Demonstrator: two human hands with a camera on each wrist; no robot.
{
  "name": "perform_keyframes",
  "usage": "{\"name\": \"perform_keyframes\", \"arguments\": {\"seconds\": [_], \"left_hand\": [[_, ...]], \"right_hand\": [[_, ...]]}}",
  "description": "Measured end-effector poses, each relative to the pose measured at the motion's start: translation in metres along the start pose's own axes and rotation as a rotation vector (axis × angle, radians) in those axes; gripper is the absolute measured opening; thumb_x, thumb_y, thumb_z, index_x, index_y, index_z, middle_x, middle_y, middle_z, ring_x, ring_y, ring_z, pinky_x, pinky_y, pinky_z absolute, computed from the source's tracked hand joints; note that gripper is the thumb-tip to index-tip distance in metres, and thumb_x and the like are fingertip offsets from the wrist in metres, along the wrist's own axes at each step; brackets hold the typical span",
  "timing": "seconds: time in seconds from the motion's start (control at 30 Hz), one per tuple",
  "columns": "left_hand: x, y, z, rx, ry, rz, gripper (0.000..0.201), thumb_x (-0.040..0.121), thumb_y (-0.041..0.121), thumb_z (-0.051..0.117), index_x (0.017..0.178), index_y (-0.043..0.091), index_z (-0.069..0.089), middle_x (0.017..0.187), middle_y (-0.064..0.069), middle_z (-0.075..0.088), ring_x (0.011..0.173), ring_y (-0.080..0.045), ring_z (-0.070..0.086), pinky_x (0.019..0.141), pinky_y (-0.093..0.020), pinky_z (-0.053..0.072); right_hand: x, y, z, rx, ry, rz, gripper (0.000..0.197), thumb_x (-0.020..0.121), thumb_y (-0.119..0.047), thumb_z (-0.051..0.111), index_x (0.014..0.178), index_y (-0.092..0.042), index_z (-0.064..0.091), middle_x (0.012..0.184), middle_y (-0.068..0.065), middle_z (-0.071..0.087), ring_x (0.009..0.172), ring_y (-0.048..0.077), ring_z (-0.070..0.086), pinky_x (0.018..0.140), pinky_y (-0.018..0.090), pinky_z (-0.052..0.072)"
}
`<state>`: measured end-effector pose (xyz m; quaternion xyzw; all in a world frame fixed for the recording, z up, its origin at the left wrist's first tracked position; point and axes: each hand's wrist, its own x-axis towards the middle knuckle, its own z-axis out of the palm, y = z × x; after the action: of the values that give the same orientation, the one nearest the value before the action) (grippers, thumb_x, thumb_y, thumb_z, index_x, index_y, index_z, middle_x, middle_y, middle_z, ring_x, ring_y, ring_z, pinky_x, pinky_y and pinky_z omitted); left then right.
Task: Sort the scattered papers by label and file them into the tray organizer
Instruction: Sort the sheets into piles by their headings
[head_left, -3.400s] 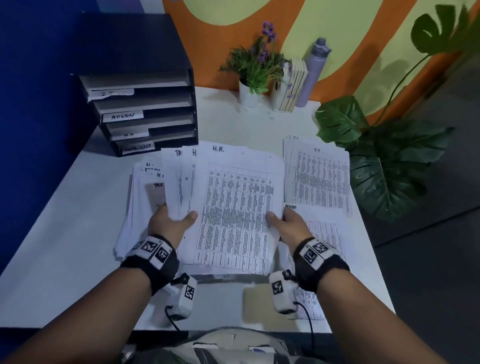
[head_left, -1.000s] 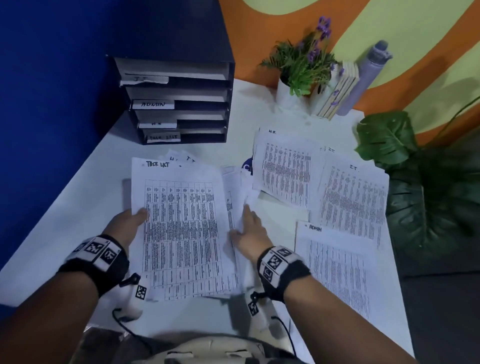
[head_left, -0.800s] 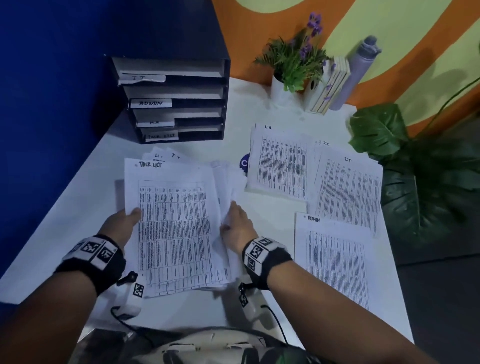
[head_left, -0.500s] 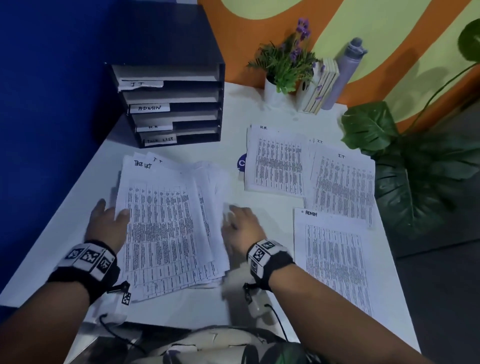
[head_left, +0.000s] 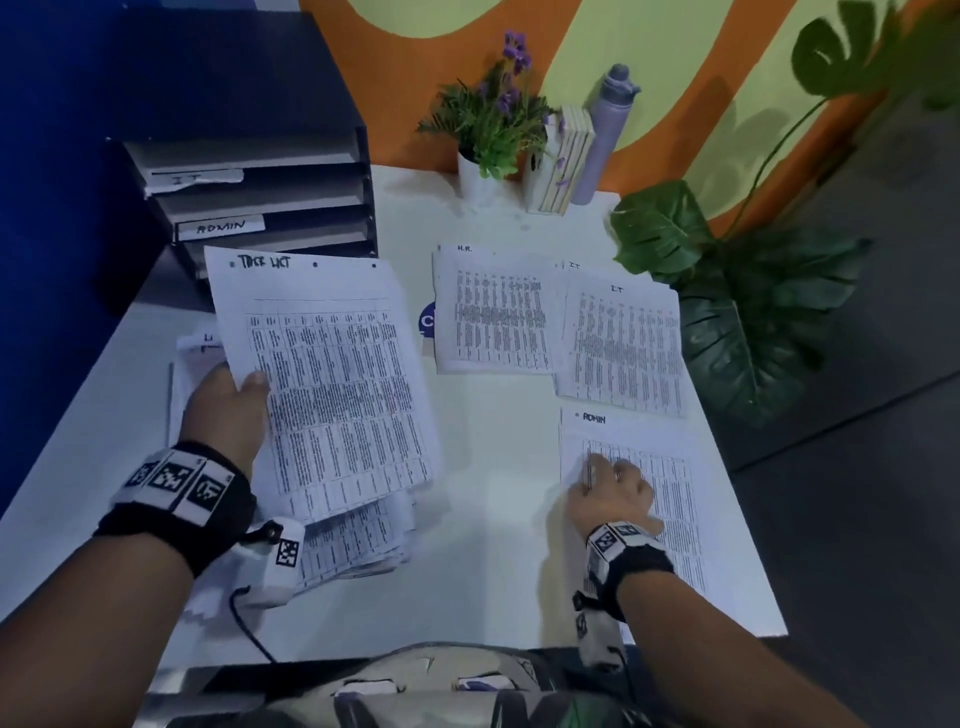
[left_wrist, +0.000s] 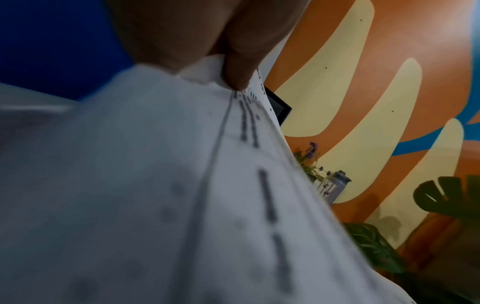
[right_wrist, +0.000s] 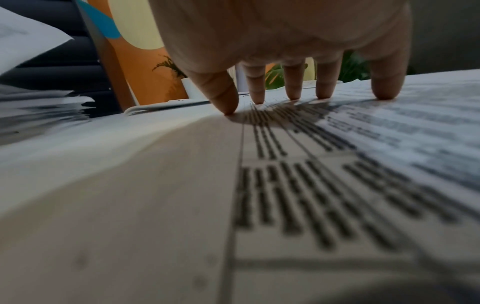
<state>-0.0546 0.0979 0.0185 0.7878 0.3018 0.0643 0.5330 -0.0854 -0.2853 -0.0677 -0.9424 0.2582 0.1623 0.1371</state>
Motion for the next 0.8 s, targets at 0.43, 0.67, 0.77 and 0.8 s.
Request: {"name": "perform_keyframes", "arguments": {"seconds": [0.43, 0.67, 0.77, 0.8], "left_hand": [[-0.021, -0.013, 0.056, -0.159, -0.398, -0.208, 0.04, 0.099, 0.017, 0.051, 0.138, 0.016, 0.047, 0.135, -0.003, 0.055, 0.125, -0.028, 0.05, 0.109, -0.053, 0.034], [-0.031, -0.02, 0.065, -0.176, -0.47, -0.172, 0.031, 0.096, 0.014, 0.054, 0.127, 0.02, 0.055, 0.125, -0.001, 0.061, 0.118, -0.025, 0.055, 0.108, -0.049, 0.037], [-0.032, -0.023, 0.07, -0.198, -0.521, -0.155, 0.026, 0.09, 0.022, 0.06, 0.115, 0.028, 0.058, 0.124, 0.002, 0.063, 0.118, -0.021, 0.057, 0.108, -0.049, 0.037], [-0.033, -0.024, 0.072, -0.196, -0.537, -0.146, 0.034, 0.086, 0.027, 0.061, 0.119, 0.027, 0.058, 0.124, 0.002, 0.064, 0.118, -0.02, 0.057, 0.108, -0.05, 0.037]], "right_hand": [[0.059, 0.001, -0.032, -0.014, -0.098, -0.058, 0.049, 0.092, -0.029, 0.043, 0.138, -0.041, 0.033, 0.15, -0.004, 0.019, 0.139, 0.024, 0.015, 0.106, 0.059, 0.026], [0.062, -0.037, -0.036, 0.067, 0.045, -0.141, 0.049, 0.094, -0.04, 0.042, 0.142, -0.031, 0.037, 0.153, 0.001, 0.024, 0.141, 0.027, 0.019, 0.11, 0.053, 0.026], [0.037, -0.073, -0.031, 0.556, -0.203, -0.244, 0.058, 0.095, -0.041, 0.051, 0.147, -0.032, 0.029, 0.15, 0.003, 0.032, 0.136, 0.028, 0.033, 0.11, 0.046, 0.032], [0.029, -0.082, -0.028, 0.736, -0.333, -0.225, 0.063, 0.094, -0.035, 0.056, 0.148, -0.032, 0.024, 0.145, 0.004, 0.04, 0.129, 0.027, 0.043, 0.106, 0.043, 0.038]]}}
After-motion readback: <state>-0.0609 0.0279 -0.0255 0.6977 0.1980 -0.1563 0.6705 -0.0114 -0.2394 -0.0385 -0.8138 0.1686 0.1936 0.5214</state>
